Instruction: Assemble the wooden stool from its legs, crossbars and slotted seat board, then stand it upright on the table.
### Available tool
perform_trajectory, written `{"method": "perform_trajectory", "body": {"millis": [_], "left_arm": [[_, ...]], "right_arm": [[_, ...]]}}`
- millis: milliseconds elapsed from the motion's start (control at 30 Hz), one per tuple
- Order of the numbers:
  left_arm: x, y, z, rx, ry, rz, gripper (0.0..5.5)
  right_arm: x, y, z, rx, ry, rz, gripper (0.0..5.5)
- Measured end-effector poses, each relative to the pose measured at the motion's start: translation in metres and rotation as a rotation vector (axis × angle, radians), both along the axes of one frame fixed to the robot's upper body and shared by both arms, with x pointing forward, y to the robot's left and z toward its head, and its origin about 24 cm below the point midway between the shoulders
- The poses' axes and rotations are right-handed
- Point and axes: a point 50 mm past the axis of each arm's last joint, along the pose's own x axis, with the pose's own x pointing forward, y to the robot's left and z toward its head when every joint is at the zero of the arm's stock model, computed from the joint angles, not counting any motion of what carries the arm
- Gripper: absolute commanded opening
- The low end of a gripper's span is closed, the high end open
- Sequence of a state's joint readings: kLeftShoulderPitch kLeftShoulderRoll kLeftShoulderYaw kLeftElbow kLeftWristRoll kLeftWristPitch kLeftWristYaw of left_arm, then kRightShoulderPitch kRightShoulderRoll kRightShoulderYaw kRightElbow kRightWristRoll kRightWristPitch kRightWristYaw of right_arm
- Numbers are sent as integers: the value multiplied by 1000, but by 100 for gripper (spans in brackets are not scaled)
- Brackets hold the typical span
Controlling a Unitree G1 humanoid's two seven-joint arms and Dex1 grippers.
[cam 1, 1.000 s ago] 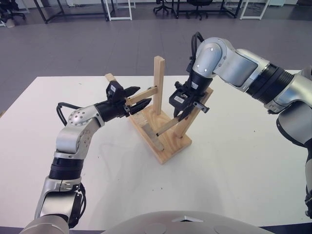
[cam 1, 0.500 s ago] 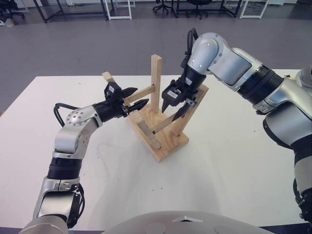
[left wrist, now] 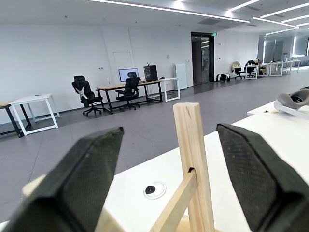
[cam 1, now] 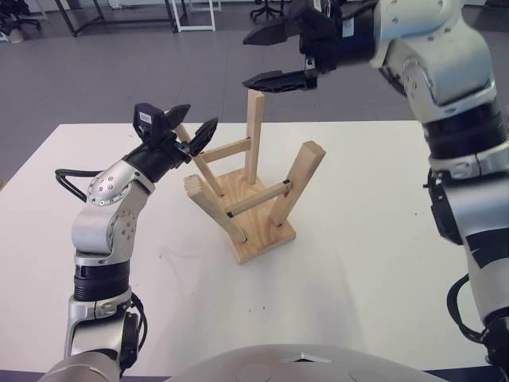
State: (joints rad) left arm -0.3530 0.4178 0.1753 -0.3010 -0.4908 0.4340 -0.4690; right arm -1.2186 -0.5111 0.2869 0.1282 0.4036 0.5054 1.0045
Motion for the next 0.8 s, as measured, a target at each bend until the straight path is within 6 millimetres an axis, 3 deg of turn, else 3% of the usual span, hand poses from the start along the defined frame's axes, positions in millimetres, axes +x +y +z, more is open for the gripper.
{"method": "perform_trajectory", "body": {"millis": [133, 267, 367, 567, 600, 667, 800], "left_arm": [[-12, -2, 8, -43, -24, 35, 357], [-38, -5, 27, -88, -77, 160, 357], [-55, -12, 31, -74, -85, 215, 357], [-63, -18, 37, -52, -87, 285, 357], [-63, -22, 35, -41, -76, 280, 357], [-62, -29, 31, -18, -55, 266, 357], [-66, -43, 28, 25, -50, 253, 357]], "right_arm": [[-36, 24, -33, 237, 174, -102, 309], [-70, 14, -86, 327, 383, -302, 309], [-83, 12, -84, 399, 411, -330, 309], [-83, 18, -105, 450, 547, -444, 309], [-81, 20, -115, 423, 589, -473, 309], [-81, 20, -157, 292, 736, -566, 309], [-83, 15, -183, 275, 773, -598, 309]]}}
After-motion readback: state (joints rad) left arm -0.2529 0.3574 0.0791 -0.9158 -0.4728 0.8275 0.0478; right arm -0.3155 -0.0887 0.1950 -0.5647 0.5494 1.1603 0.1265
